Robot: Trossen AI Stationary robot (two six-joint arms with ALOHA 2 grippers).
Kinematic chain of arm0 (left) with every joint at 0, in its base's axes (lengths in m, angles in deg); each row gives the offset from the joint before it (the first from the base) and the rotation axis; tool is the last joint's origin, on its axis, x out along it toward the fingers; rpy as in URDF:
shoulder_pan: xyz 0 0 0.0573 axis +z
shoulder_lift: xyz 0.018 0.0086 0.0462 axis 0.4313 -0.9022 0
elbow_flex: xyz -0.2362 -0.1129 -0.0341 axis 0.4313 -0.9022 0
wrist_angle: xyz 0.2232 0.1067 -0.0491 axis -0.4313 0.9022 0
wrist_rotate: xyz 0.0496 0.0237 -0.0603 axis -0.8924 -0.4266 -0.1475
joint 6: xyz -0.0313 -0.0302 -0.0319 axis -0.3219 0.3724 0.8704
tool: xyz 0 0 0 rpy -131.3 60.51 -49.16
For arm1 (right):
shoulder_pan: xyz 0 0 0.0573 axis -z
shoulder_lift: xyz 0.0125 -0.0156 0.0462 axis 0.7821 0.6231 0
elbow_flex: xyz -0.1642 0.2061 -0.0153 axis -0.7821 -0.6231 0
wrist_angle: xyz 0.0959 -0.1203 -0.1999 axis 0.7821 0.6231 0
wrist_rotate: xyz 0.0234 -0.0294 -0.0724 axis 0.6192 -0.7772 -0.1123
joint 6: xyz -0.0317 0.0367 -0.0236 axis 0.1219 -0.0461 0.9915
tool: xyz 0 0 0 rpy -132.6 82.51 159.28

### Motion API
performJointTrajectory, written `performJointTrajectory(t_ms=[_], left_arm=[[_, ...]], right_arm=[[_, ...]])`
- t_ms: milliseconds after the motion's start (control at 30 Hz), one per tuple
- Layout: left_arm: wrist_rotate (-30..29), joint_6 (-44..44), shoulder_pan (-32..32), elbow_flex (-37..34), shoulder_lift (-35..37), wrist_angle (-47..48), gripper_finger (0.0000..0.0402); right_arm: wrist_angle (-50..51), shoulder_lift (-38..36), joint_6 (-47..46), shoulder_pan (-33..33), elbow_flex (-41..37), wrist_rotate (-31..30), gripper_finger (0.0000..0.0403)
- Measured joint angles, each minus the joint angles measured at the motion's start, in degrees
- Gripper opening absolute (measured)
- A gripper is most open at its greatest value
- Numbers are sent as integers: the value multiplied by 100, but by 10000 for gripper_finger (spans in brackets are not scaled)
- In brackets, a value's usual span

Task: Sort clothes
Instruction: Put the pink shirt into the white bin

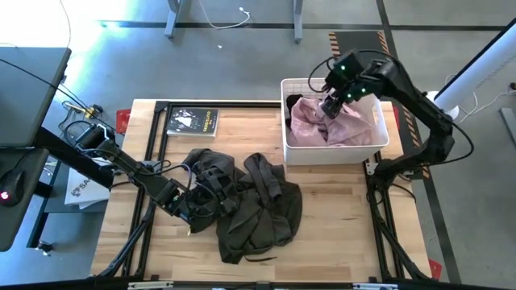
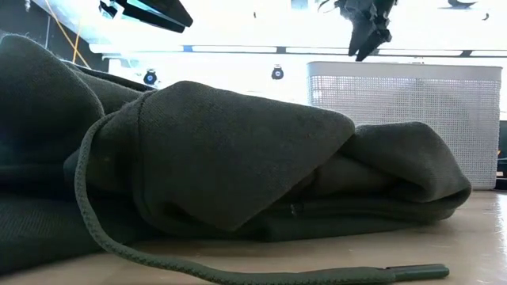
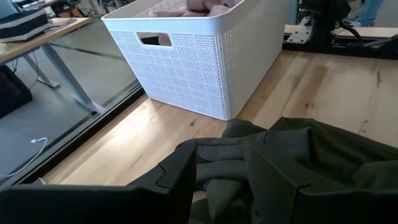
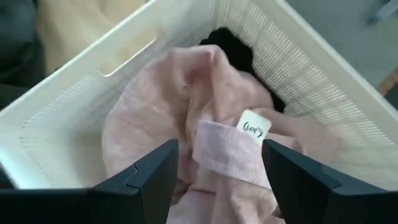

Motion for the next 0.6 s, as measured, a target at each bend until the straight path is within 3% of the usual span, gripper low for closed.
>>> performJointTrajectory(t_ms=[100, 200, 400, 600], left_arm=[[26, -1, 2, 0, 0, 2, 131], [53, -2, -1, 0, 0, 2, 131], [107, 2, -3, 0, 0, 2, 131], [138, -2, -1, 0, 0, -8, 131]], right_arm=[[-710, -374, 15, -364, -611, -488, 225], [-1755, -793, -63, -598, -1672, -551, 212], [-3913, -1306, -537, -462, -4003, -949, 148], [-5346, -1162, -597, -272, -5427, -664, 95]])
